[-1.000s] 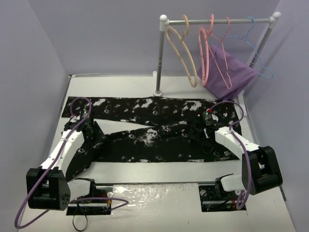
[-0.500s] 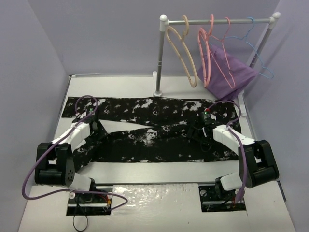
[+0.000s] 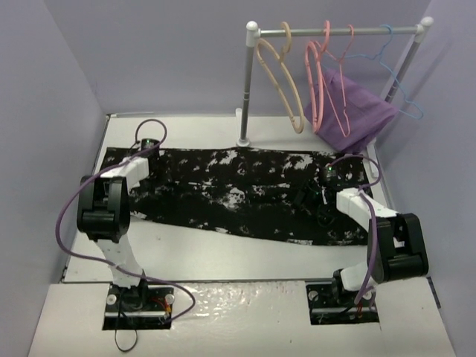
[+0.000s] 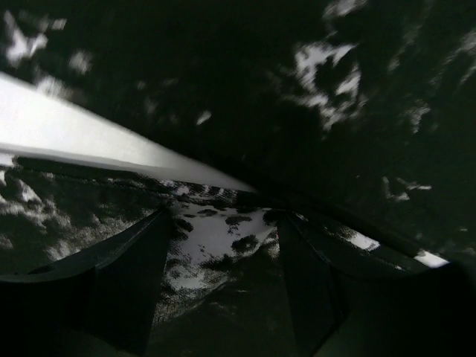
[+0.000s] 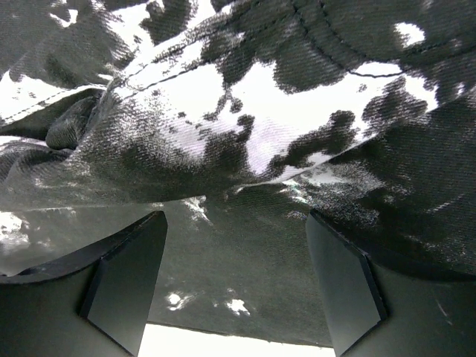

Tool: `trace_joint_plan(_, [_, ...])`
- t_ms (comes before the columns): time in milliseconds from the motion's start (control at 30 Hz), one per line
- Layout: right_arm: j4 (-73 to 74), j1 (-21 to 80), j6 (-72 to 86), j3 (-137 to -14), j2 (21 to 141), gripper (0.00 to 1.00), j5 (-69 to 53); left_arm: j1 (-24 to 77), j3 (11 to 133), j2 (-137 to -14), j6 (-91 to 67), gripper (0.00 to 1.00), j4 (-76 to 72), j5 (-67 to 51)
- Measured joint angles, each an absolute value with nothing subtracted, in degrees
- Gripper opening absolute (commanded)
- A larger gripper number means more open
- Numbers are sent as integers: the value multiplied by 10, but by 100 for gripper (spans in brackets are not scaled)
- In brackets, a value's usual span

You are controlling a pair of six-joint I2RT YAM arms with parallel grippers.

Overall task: Place the trousers on the hanger
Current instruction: Flatten out the trousers at the center of the board.

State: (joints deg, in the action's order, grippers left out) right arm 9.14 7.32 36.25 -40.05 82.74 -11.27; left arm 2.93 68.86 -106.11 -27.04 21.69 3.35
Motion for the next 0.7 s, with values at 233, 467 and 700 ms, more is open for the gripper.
trace_joint_plan(233, [147,87,314,-423,827,74,-28,27,721,-1068,-206,56,257,41])
trace_joint_plan(467, [192,209,288,-481,815,74,16,7,617,-933,-197,56,278,81])
trace_joint_plan(700, [177,286,296,-480,824,74,35,-41,666,-1027,-224,49,289,72])
